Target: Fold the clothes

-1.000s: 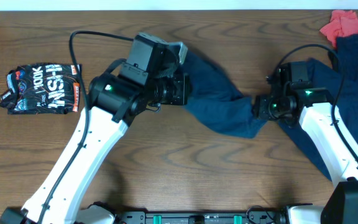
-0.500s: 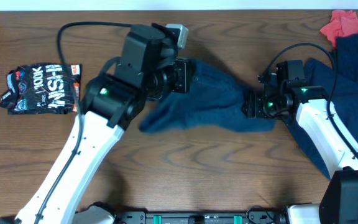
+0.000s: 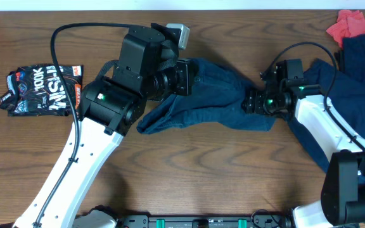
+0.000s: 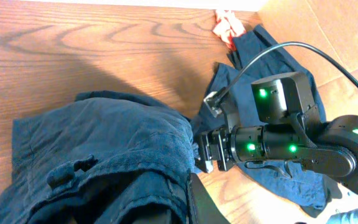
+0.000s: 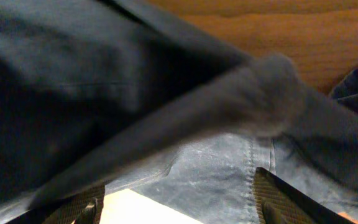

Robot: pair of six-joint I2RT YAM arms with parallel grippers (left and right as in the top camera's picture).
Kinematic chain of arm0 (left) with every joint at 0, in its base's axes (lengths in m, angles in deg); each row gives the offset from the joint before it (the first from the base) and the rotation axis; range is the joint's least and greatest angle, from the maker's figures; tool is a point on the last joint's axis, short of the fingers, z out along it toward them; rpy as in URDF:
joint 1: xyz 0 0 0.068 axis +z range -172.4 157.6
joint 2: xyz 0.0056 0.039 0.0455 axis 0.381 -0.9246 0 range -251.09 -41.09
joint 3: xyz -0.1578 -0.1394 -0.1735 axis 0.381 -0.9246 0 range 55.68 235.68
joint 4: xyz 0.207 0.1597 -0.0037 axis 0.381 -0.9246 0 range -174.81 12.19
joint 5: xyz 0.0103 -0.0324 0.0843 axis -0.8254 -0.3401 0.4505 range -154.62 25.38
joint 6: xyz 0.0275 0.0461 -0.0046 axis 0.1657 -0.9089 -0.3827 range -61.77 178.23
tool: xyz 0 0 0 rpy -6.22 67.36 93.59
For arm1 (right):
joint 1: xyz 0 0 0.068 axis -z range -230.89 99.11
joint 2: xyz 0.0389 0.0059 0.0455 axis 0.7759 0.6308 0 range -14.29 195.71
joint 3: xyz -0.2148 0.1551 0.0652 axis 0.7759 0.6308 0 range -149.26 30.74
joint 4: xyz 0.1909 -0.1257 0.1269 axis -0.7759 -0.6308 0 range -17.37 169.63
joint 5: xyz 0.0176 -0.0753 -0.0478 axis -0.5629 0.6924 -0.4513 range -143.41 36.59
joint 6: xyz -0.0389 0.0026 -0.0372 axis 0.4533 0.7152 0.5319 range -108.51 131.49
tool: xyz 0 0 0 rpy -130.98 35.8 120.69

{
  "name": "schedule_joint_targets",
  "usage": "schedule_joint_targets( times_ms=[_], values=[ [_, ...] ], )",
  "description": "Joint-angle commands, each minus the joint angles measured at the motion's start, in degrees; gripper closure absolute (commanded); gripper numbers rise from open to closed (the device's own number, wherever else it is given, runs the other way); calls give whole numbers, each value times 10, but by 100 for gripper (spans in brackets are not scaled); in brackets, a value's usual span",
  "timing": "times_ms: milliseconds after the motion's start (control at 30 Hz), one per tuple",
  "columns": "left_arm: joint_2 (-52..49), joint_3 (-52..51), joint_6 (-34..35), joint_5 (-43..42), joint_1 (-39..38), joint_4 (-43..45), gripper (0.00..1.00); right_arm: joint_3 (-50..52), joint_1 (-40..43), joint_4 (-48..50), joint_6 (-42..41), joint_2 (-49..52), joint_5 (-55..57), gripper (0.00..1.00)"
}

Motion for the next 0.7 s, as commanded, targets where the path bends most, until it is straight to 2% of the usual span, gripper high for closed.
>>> schedule_joint_targets(
  times_ms=[0,67,200,367,667],
  values=[
    [4,17,-10,16,0,5,94,0,-5,17,-107,3,-5,25],
    [4,17,-13,16,0,4,94,0,-3,27,-141,-3,-14,23],
    [4,17,-16,48,0,-9,94,0,17,36,-153,-30,-59,19],
    [4,17,-16,62,0,-11,94,0,60,36,-226,-71,-86,19],
    [4,17,-16,62,0,-9,94,0,32,22,-317,-44,-68,18]
  ],
)
